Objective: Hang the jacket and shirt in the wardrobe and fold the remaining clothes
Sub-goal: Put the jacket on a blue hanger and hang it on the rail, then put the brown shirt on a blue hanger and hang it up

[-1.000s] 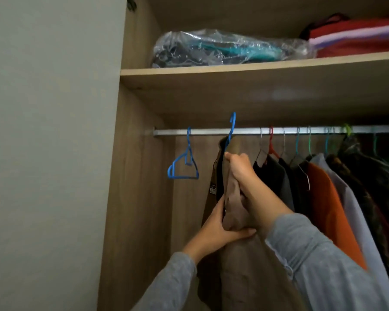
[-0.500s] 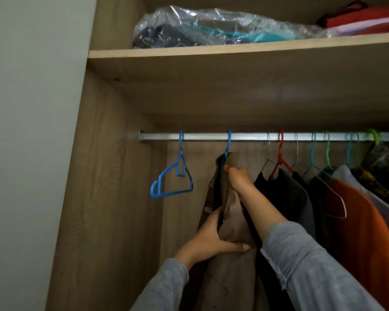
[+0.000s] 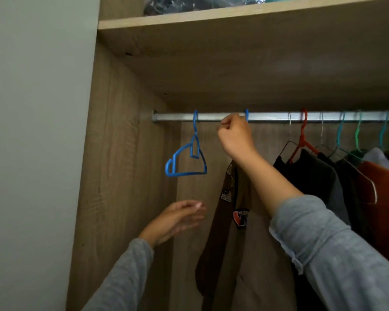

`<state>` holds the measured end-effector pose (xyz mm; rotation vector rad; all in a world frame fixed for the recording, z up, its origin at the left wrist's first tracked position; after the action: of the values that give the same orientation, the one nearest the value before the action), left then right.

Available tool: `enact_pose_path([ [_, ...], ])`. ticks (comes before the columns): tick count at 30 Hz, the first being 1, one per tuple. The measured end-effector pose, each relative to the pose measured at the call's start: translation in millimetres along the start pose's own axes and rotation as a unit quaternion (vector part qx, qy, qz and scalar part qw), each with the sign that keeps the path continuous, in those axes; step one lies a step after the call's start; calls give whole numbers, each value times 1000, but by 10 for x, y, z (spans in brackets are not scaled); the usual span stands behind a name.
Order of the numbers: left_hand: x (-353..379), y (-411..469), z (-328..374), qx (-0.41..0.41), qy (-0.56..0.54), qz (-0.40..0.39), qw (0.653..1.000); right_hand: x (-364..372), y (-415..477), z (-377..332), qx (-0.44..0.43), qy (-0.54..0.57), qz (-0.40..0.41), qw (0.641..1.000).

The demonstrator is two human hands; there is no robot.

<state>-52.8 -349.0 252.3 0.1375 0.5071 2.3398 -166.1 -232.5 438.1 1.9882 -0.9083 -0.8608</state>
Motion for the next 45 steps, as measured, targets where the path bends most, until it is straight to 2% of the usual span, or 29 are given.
enact_pose_path([
  [2, -173, 66, 49, 18, -183, 61, 981, 148, 83, -106, 43, -11, -65, 997],
  [4, -218, 137, 143, 28, -299, 91, 950, 323, 114, -135, 85, -23, -119, 989],
  [7, -169, 235, 294, 28, -334, 91, 938, 618, 86, -80, 157, 17, -183, 970],
  [11, -181, 323, 442, 56, -368, 121, 920, 915, 61, -10, 190, 100, -205, 955],
  [14, -247, 372, 463, 62, -370, 159, 913, 1072, 73, 17, 192, 120, -214, 950],
  [18, -301, 372, 560, 77, -371, 176, 908, 1179, 155, 7, 181, 136, -185, 956],
  [22, -324, 369, 741, 114, -341, 184, 915, 1212, 230, -24, 168, 189, -167, 953],
  [27, -389, 358, 699, 115, -257, 207, 937, 1062, 88, -62, 133, 150, -185, 962],
  [34, -354, 43, 240, 58, -165, 221, 960, 933, -548, 45, 176, 57, -342, 921],
  [38, -111, -426, 67, 25, -104, 254, 961, 809, -991, 148, 200, 28, -322, 925],
  [45, 443, -1521, -258, -31, -126, 239, 962, 413, -1968, 117, 245, 28, -299, 922],
])
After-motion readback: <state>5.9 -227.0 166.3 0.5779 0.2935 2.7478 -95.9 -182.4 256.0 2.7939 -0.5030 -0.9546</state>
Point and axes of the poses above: each hand's wrist, its own y-axis towards the middle knuckle, its own x-axis out of the palm, z = x × y, the point moved 4 cm from there along y, towards the middle knuckle, and after that the axes turned 2 degrees about x, right-handed, at the moved point
